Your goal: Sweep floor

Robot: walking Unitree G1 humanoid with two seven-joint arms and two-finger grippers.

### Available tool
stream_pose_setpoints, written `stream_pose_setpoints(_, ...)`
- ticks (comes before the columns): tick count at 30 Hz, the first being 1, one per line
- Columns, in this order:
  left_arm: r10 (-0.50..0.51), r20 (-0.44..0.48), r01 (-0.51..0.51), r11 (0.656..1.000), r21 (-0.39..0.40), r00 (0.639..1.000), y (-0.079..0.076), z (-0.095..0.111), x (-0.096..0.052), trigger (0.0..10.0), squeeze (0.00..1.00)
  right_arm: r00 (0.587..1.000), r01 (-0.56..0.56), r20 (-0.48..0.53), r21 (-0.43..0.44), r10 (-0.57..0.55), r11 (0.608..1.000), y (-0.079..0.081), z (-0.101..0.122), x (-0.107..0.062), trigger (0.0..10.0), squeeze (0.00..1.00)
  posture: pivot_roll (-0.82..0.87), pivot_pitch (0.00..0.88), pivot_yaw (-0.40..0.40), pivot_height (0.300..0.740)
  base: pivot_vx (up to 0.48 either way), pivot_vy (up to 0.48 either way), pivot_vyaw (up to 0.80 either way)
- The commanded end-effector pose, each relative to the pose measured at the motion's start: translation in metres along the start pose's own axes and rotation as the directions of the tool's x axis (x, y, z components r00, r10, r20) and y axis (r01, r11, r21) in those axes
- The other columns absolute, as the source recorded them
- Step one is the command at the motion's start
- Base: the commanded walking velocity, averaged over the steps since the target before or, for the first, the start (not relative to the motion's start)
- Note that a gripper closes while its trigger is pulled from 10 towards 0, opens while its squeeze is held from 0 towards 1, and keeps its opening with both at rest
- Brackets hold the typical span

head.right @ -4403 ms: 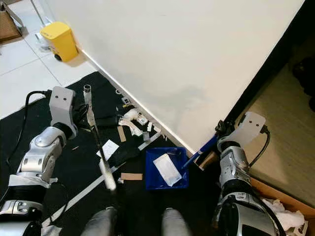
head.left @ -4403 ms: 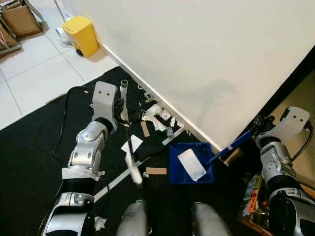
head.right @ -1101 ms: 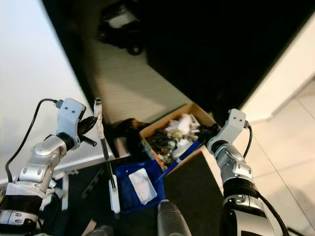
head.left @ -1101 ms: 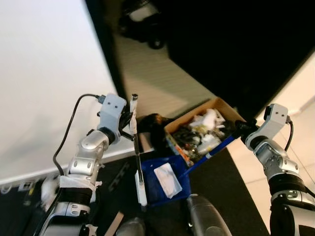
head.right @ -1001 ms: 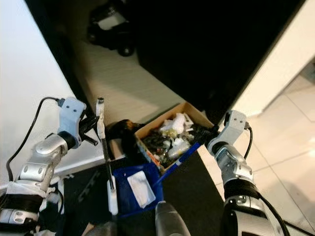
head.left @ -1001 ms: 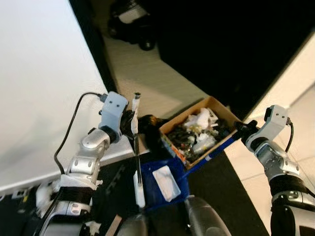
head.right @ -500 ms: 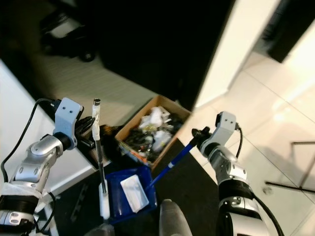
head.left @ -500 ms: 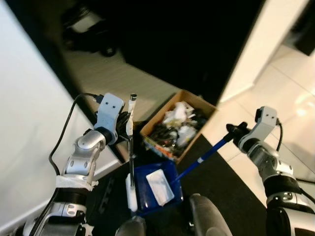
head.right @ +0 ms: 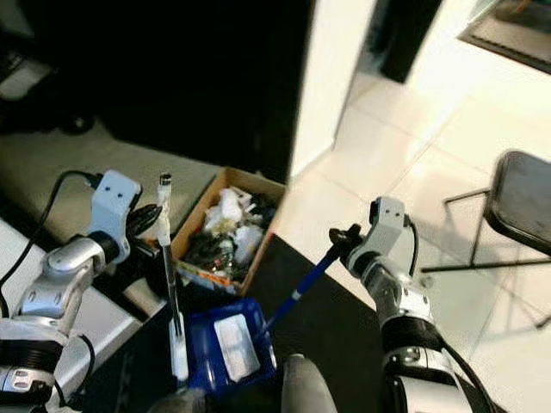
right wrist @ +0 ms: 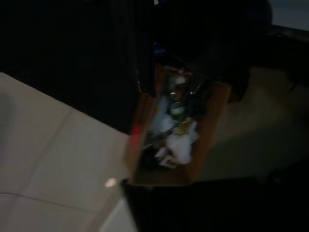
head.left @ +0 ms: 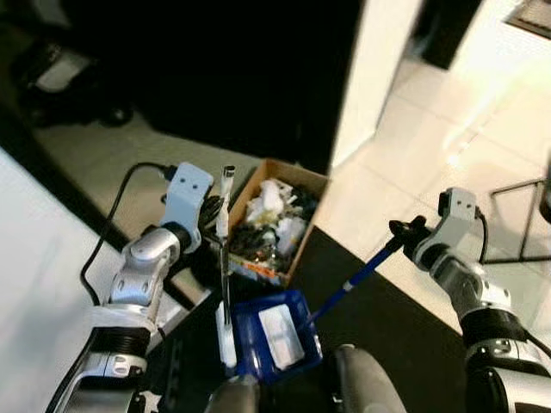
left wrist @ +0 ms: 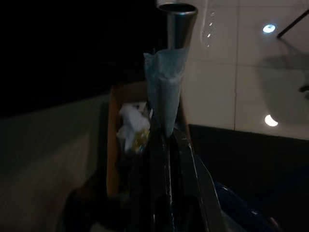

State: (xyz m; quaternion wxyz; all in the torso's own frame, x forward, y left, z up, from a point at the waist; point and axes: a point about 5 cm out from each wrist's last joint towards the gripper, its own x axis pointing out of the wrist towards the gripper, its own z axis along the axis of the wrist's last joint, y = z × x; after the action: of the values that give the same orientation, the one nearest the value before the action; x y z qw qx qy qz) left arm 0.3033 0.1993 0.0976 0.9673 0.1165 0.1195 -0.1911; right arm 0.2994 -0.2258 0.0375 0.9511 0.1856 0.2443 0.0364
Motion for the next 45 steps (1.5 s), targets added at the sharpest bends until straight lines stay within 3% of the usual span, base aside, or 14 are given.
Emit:
stream_pose_setpoints(1, 0.018, 0.015, -0.018, 1.000, -0.018, 1.000, 0.002, 0.001, 0.000, 10.0, 0.00, 0.998, -0.011, 0.054, -0.009, 0.012, 1.000, 0.002, 0.014, 0.001, 10.0, 0.00, 0.00, 0.023, 0.034, 0.740, 0.000, 0.000, 0.00)
stream_pose_setpoints(7, 0.030, 0.017, -0.029, 0.999, -0.037, 0.999, 0.004, 0.001, -0.001, 10.0, 0.00, 0.994, -0.023, 0.104, -0.118, 0.035, 0.993, 0.000, 0.044, -0.002, 10.0, 0.00, 0.00, 0.032, 0.027, 0.740, 0.000, 0.000, 0.00)
stream_pose_setpoints(12, 0.048, 0.016, -0.048, 0.998, -0.044, 0.999, 0.007, 0.000, -0.001, 10.0, 0.00, 0.986, 0.042, 0.166, -0.179, -0.012, 0.983, -0.011, 0.070, -0.006, 10.0, 0.00, 0.00, 0.037, 0.022, 0.740, 0.000, 0.000, 0.00)
stream_pose_setpoints(17, 0.044, 0.007, -0.043, 0.998, -0.034, 0.999, 0.004, -0.003, -0.002, 10.0, 0.00, 0.985, 0.072, 0.170, -0.192, -0.039, 0.979, -0.019, 0.071, -0.008, 10.0, 0.00, 0.00, 0.043, 0.021, 0.740, 0.000, 0.000, 0.00)
stream_pose_setpoints(22, 0.041, 0.005, -0.041, 0.999, -0.026, 0.999, 0.003, -0.004, -0.002, 10.0, 0.00, 0.980, 0.110, 0.183, -0.184, -0.076, 0.977, -0.024, 0.063, -0.009, 10.0, 0.00, 0.00, 0.046, 0.022, 0.740, 0.000, 0.000, 0.00)
stream_pose_setpoints(26, 0.087, 0.015, -0.087, 0.995, -0.042, 0.996, 0.005, -0.004, -0.003, 10.0, 0.00, 0.950, 0.212, 0.257, -0.115, -0.177, 0.971, -0.036, 0.060, -0.014, 10.0, 0.00, 0.01, 0.047, 0.025, 0.740, 0.000, 0.000, 0.00)
stream_pose_setpoints(30, 0.204, 0.012, -0.202, 0.975, -0.097, 0.979, 0.011, -0.006, -0.001, 10.0, 0.00, 0.921, 0.271, 0.304, -0.056, -0.242, 0.961, -0.044, 0.058, -0.018, 10.0, 0.00, 0.00, 0.048, 0.025, 0.740, 0.000, 0.000, 0.00)
stream_pose_setpoints(34, 0.284, -0.009, -0.283, 0.951, -0.128, 0.959, 0.017, -0.010, 0.000, 10.0, 0.00, 0.907, 0.282, 0.338, -0.045, -0.251, 0.958, -0.045, 0.060, -0.020, 10.0, 0.00, 0.00, 0.048, 0.028, 0.740, 0.000, -0.202, 0.00)
stream_pose_setpoints(42, 0.320, -0.010, -0.319, 0.938, -0.136, 0.947, 0.019, -0.009, 0.001, 10.0, 0.00, 0.900, 0.284, 0.359, -0.055, -0.246, 0.957, -0.045, 0.066, -0.021, 10.0, 0.00, 0.00, 0.049, 0.027, 0.740, 0.000, -0.480, 0.00)
stream_pose_setpoints(45, 0.376, -0.019, -0.374, 0.911, -0.175, 0.926, 0.022, -0.010, 0.002, 10.0, 0.00, 0.893, 0.265, 0.392, -0.065, -0.220, 0.962, -0.041, 0.076, -0.020, 10.0, 0.00, 0.00, 0.050, 0.024, 0.740, 0.000, 0.000, 0.00)
